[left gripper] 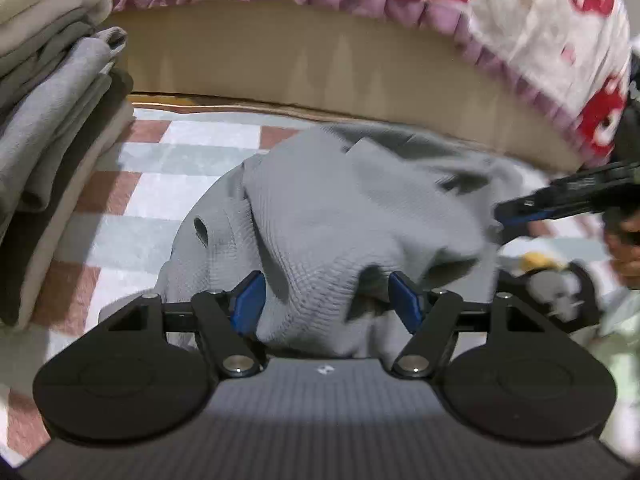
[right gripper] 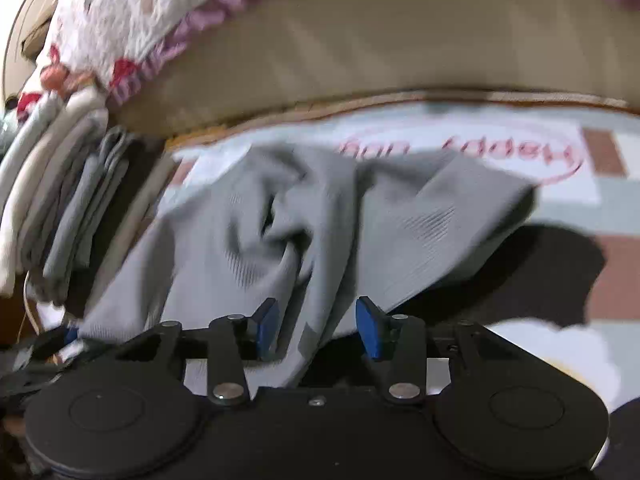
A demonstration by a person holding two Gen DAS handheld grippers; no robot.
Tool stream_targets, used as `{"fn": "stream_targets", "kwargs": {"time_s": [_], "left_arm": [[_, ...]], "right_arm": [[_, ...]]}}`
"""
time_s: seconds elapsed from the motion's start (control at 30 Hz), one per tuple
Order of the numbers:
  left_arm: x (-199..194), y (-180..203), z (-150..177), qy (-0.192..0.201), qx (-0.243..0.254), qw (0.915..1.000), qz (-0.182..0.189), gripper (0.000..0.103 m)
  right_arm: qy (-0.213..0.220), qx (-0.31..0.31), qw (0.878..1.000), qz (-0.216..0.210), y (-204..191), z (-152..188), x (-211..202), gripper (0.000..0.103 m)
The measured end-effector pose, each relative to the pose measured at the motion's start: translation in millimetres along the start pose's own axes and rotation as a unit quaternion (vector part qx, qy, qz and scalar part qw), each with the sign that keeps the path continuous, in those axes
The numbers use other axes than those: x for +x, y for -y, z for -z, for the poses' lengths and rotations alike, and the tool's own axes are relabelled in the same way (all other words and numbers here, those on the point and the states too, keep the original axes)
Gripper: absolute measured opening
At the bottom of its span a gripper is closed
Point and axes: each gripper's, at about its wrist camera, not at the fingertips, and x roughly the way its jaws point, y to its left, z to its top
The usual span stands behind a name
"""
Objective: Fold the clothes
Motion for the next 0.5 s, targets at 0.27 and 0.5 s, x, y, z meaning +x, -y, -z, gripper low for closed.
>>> {"fn": "stream_targets", "kwargs": {"time_s": [0.27,0.5], "left_arm": [[-14.7,6.4,-11.8,0.094,0.069,0.9882,-0.099,0.014],[-42.4,-45.2,-17.7,0.135,0.019,0.9774,-0.162,0.013]], "right_arm": [[0.017,-0.01,0.998,0.06,-9.2,7.6,30.7,0.038],[0.071,-0.105,0.982,0.141,-24.2,-38.2,5.6,0.006]]}}
